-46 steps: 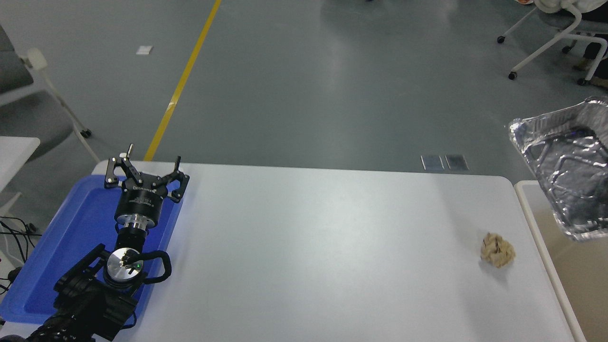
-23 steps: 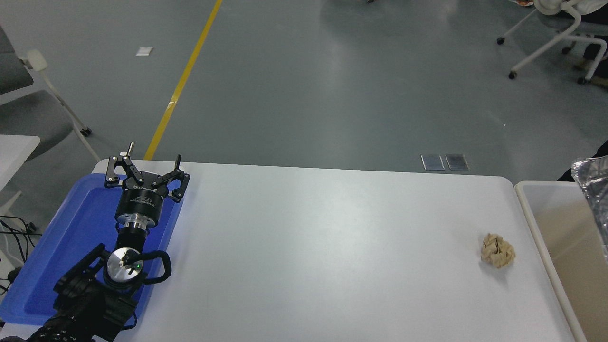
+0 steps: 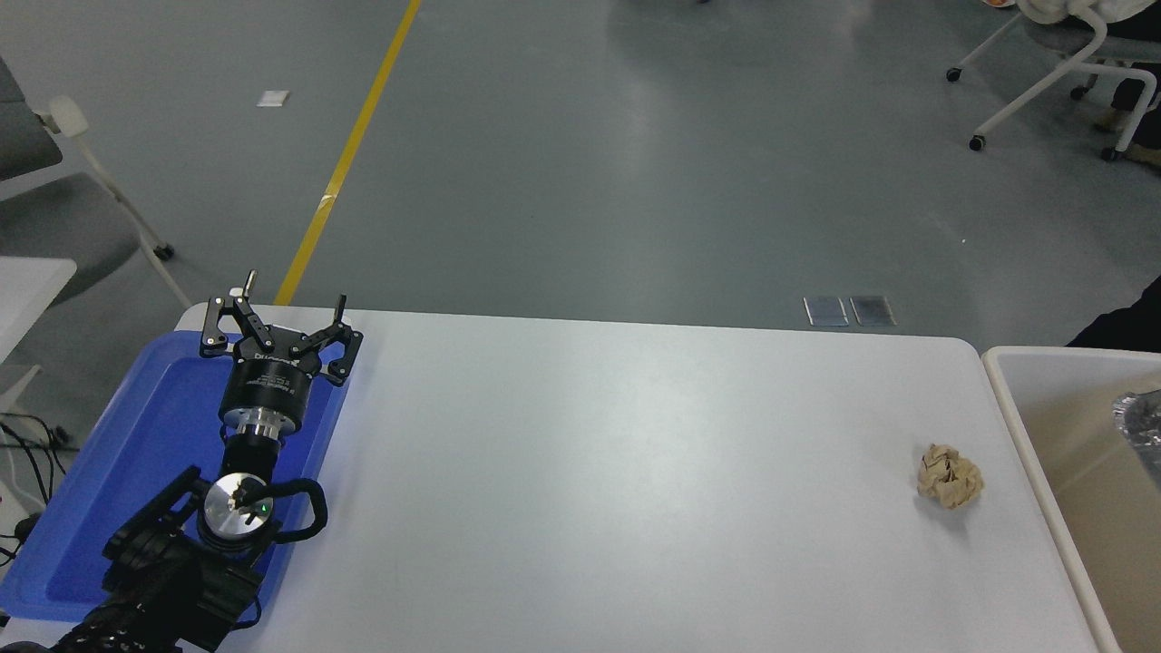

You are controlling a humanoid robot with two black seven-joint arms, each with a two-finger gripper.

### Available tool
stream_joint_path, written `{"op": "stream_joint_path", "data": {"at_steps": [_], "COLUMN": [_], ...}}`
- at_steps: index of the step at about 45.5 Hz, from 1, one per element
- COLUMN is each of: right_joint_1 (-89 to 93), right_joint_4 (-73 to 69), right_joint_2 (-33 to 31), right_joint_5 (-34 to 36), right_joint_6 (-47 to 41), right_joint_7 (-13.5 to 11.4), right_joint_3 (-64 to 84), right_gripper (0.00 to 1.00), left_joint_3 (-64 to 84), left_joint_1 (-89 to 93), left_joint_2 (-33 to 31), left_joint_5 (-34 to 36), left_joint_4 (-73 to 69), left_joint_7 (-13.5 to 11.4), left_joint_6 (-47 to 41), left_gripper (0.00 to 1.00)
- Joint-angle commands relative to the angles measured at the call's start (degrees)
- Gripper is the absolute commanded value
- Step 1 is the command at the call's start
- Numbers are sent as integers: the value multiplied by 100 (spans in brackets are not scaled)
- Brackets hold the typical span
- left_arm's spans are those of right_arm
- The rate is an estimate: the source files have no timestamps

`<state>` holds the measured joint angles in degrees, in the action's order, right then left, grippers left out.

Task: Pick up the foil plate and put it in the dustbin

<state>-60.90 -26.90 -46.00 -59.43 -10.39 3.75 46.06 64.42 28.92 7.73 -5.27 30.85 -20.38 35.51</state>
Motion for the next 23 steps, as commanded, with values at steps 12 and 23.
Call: {"op": "stream_joint_path", "data": {"at_steps": [12,23], "right_joint_1": [1273,1466], "right_joint_4": [1635,1767], "right_joint_2": [1032,1225], "right_joint_5": [511,723], "right_joint_6": [186,195], "right_joint_7": [38,30], "right_joint_3": [-62,-18], "right_gripper": [0,0], "left_joint_3": [0,0], "left_joint_1": [0,0], "left_joint_2": [0,0], "left_joint_5": [0,0], "left_joint_4": [0,0], "left_joint_7": [-1,-1], "left_joint_6": [0,0], "left_gripper": [100,100]}}
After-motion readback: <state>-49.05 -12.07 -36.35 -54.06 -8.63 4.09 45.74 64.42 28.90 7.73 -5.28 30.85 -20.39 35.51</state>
